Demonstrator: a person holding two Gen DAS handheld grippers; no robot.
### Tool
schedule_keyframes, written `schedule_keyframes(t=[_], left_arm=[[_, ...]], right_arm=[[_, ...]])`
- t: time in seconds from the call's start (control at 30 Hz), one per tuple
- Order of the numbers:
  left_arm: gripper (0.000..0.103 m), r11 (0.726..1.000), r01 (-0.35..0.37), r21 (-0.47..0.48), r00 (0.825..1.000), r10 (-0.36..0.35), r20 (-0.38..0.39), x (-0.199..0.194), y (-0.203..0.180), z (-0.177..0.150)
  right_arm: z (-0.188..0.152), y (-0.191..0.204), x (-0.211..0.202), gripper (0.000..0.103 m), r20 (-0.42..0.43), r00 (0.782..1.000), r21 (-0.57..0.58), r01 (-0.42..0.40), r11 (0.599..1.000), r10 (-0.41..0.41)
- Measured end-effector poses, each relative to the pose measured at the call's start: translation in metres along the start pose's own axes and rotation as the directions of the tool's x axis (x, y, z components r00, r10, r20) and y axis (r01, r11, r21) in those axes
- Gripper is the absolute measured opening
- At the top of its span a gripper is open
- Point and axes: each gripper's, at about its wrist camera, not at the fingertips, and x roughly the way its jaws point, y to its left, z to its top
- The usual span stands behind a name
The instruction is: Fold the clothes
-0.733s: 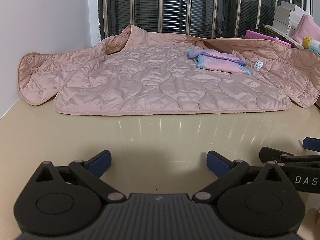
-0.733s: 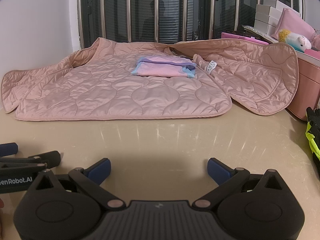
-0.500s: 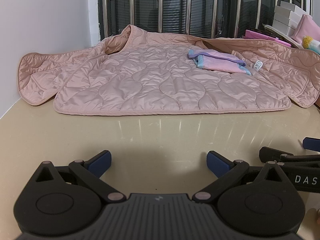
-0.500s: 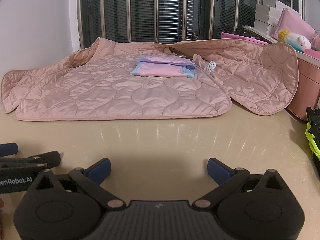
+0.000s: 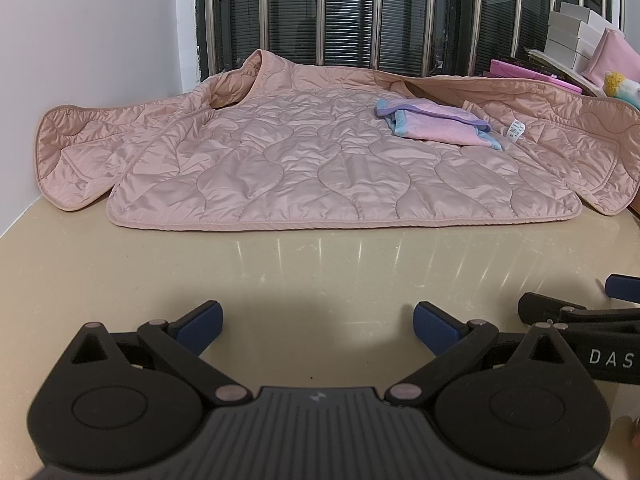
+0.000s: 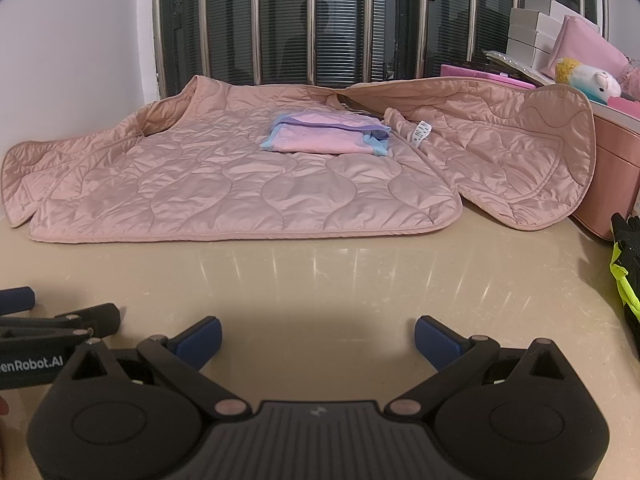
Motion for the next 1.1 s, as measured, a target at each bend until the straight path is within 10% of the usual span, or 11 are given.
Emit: schedule_keyframes(t=[0.33,0.4,0.53,0.73,0.83,0.9,1.1], left_arm=[[0.102,0.999,-0.007,0.035,1.0,0.007,0.0,-0.002,-0.003,0.003],[0.102,0.994,-0.033,0.103,0.999,0.029,0.039,-0.008,-0.008,0.011],[0.103,0.98,0.01,0.198,0.977,-0.052,0.207,-0.021,-0.014,0.049],[0.103,0.982,0.189,-0.026,0.977,-0.185,0.11,0.063,-0.012,0.107],[0.102,0.951,0.262,-0.166,0.965,-0.258,0.046,0.112,-0.011,0.135],[0.102,0.917,0.302,-0.261,0.95,-0.311,0.009,0.144,-0.01,0.153],[0.1,0.76,0.372,-0.533,0.877,-0.476,-0.067,0.242,-0.008,0.209]], right_arm=[[-0.001,-0.001,-0.001,0.103,-0.004,1.0,0.004,0.0,1.0,0.0],[0.007,-0.004,-0.006,0.1,-0.059,0.996,-0.023,-0.07,0.997,0.069],[0.039,-0.032,-0.034,0.1,0.091,0.979,0.042,-0.184,0.982,0.18],[0.142,-0.082,0.001,0.103,0.192,0.929,0.124,-0.344,0.931,0.317],[0.179,-0.109,0.065,0.1,0.134,0.922,0.308,-0.386,0.869,0.363],[0.194,-0.124,0.112,0.081,0.076,0.923,0.428,-0.371,0.824,0.376],[0.203,-0.153,0.222,0.061,-0.049,0.912,0.647,-0.281,0.709,0.406]])
